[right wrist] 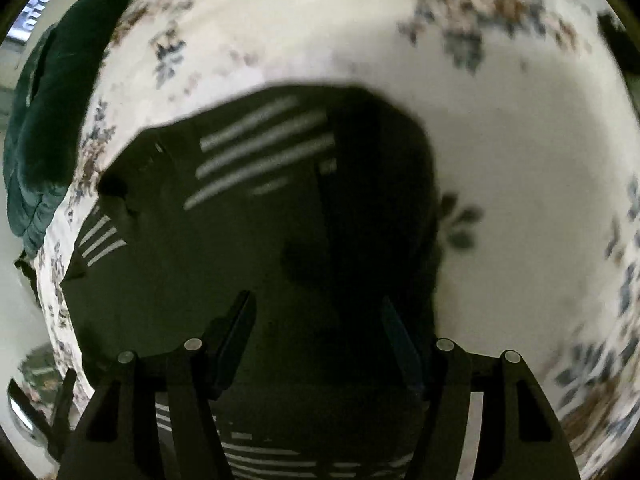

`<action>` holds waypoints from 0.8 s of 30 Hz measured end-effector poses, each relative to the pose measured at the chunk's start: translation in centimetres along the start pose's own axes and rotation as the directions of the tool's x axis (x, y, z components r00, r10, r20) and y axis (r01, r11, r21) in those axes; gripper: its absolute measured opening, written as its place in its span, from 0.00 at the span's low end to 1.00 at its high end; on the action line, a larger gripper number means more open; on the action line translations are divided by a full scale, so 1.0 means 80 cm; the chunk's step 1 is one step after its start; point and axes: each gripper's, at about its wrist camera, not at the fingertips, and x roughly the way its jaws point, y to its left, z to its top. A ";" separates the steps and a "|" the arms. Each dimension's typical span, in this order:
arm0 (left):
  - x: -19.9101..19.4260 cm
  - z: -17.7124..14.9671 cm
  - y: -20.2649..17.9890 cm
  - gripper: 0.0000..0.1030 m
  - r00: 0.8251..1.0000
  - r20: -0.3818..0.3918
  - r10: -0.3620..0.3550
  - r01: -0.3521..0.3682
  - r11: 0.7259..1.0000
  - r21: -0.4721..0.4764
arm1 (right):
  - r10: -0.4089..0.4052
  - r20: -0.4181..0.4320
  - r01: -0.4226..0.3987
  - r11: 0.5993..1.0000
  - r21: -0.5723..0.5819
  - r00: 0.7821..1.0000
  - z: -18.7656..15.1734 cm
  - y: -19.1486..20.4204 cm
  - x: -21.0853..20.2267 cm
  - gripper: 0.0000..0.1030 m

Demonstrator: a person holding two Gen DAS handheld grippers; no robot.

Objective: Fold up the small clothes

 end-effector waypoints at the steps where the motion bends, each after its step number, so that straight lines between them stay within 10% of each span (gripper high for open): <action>1: 0.002 -0.001 0.002 0.98 1.000 -0.004 0.002 -0.002 1.000 -0.004 | -0.006 0.016 0.006 1.000 0.006 1.000 0.004 0.009 0.014 0.63; 3: 0.002 0.000 0.006 0.98 1.000 -0.007 0.012 -0.012 1.000 -0.010 | -0.077 0.071 0.079 0.997 -0.018 0.994 0.003 0.016 0.018 0.05; 11: 0.006 0.010 0.005 0.98 1.000 -0.003 -0.015 0.014 1.000 -0.018 | -0.178 0.286 0.181 0.983 0.016 0.941 -0.019 -0.015 -0.074 0.06; 24: 0.072 0.010 -0.062 0.98 0.996 -0.087 -0.006 0.019 0.990 0.141 | -0.259 0.121 0.256 0.966 0.046 0.958 -0.001 -0.058 -0.031 0.10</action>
